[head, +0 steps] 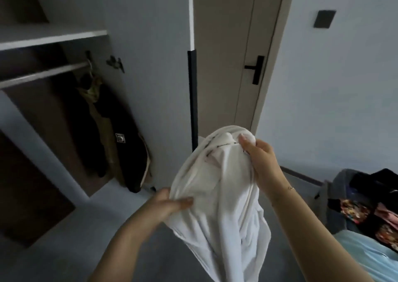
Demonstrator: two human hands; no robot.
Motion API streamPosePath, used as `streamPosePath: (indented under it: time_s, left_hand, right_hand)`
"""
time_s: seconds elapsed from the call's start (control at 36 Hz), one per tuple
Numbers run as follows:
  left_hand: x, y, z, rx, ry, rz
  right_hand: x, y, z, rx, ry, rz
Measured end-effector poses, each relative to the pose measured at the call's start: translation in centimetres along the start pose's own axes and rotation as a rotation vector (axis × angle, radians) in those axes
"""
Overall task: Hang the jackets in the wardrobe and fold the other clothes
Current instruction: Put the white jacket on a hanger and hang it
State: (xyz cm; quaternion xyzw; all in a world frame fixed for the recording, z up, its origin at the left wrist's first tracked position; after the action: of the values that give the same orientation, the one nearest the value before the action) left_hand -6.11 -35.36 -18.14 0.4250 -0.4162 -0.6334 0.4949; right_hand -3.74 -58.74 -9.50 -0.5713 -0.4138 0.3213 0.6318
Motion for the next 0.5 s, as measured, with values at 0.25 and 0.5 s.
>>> streamPosePath:
  time_s: [0.25,0.5]
  left_hand:
    - [-12.2,5.7,-1.2,0.164,0.592,0.313]
    - [-13.2,11.4,-6.2,0.269,0.743,0.212]
  right_hand:
    - [7.2,3.8,-5.8,-0.205,-0.225,0.543]
    - [20.2,5.6,-3.3,-0.56,-0.829,0.361]
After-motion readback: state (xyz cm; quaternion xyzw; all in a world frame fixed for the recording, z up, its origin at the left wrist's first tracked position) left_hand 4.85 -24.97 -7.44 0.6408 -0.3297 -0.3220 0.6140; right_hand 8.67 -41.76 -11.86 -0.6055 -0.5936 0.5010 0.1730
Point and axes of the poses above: each hand's wrist, its own z-axis away from the middle knuckle, its own x-axis out of the palm, y = z × x, the point moved 7 cm from there along -z, towards the middle knuckle, and after that the axes turned 14 degrees about y, right-handed, at the moved point
